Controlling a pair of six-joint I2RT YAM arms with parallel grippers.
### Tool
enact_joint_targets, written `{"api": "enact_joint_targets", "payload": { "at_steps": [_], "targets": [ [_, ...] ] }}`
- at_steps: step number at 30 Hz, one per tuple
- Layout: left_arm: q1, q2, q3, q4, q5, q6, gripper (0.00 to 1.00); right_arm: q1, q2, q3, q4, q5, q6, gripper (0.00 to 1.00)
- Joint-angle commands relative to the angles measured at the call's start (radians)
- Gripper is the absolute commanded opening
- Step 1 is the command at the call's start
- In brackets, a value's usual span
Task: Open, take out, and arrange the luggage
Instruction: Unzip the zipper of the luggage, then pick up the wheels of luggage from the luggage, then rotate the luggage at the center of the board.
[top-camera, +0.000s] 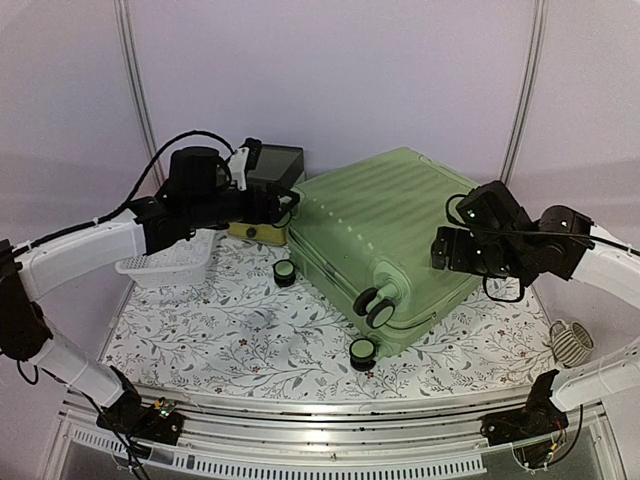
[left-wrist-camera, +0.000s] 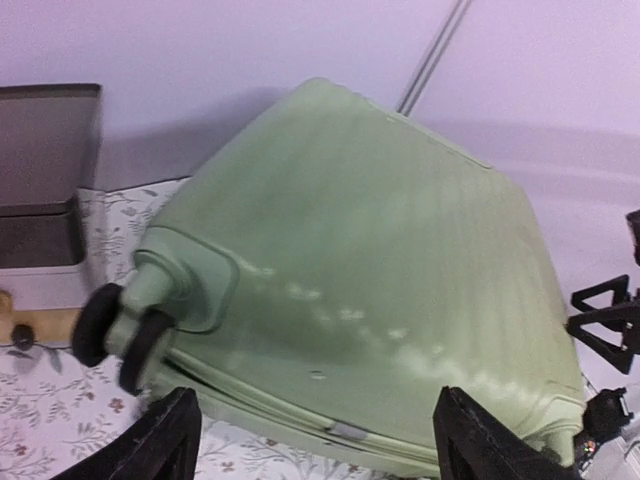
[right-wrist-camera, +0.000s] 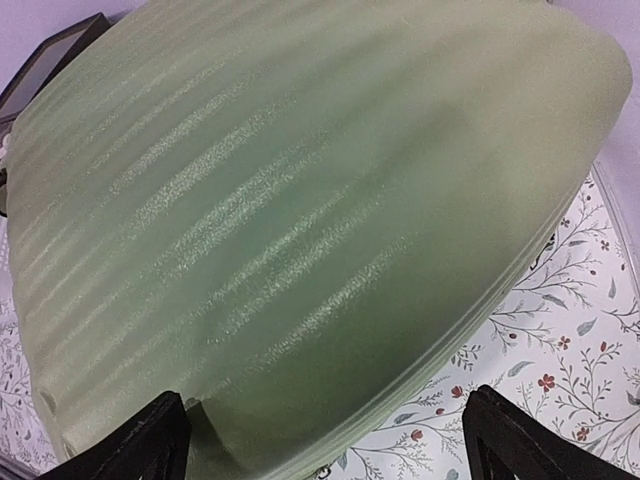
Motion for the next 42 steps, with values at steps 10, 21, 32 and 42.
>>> {"api": "enact_joint_targets", "payload": {
  "at_steps": [10,21,32,42],
  "targets": [
    [0.197,0.142,0.045,-0.047,0.051,0.401,0.85,-0.013,0.122,0.088,0.006,-0.237,-0.078,0.99],
    [0.240,0.285,0.110,-0.043,0.057,0.516,0.86,-0.018,0.083,0.057,0.047,-0.277,-0.091,0.99],
    [0.239,0.404,0.217,-0.057,0.171,0.556,0.74,-0.028,0.019,-0.054,0.055,-0.327,-0.047,0.99],
    [0.224,0.401,0.207,-0.066,0.235,0.450,0.46,-0.157,-0.092,-0.111,-0.006,-0.318,0.011,0.99]
  ]
}}
